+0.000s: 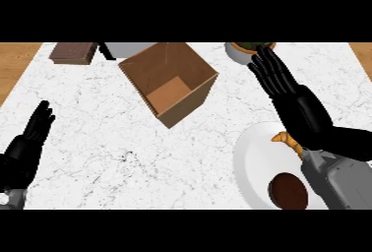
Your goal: Pick the cupcake from the plate and place it in the cardboard box
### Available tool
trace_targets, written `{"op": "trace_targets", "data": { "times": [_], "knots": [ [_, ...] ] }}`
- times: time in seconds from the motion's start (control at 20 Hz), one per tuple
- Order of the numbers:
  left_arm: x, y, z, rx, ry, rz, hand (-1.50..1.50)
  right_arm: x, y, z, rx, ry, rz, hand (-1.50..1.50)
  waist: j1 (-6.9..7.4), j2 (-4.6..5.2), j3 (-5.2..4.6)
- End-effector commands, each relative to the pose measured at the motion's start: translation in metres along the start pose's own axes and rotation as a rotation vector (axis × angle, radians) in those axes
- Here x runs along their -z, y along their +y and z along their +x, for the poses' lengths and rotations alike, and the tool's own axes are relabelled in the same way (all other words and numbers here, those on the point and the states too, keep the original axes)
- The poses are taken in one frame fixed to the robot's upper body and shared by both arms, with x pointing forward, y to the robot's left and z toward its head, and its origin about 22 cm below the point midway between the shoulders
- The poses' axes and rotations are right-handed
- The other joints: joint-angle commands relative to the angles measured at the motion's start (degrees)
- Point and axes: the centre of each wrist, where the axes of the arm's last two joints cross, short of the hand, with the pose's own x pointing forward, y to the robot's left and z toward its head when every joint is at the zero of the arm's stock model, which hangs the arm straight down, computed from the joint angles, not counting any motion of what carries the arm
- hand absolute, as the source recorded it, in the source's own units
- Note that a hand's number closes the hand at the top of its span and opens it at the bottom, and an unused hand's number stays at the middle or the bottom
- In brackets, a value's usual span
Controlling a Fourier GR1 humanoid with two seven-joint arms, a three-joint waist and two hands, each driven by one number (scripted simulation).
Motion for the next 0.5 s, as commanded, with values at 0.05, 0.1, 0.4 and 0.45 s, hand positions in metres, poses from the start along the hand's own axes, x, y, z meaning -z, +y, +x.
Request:
{"op": "trace_targets", "data": {
  "times": [0.05, 0.1, 0.4, 0.45],
  "knots": [
    [-0.002, -0.003, 0.006, 0.037, -0.075, -0.039, 0.0, -0.025, -0.032, 0.019, -0.183, 0.032, -0.249, -1.5, -4.54, -0.87, -0.09],
    [0.006, 0.005, 0.017, 0.07, -0.127, -0.052, 0.0, -0.03, -0.042, 0.024, -0.236, 0.031, -0.332, -1.5, -7.15, -1.53, -0.16],
    [0.006, 0.001, 0.026, 0.105, -0.164, -0.146, 0.0, -0.1, -0.129, 0.038, -0.71, 0.355, -0.656, -1.5, -15.04, -2.17, -0.44],
    [0.004, -0.006, 0.027, 0.09, -0.176, -0.171, 0.0, -0.115, -0.121, 0.036, -0.731, 0.356, -0.663, -1.5, -14.01, -2.08, -0.28]
  ]
}}
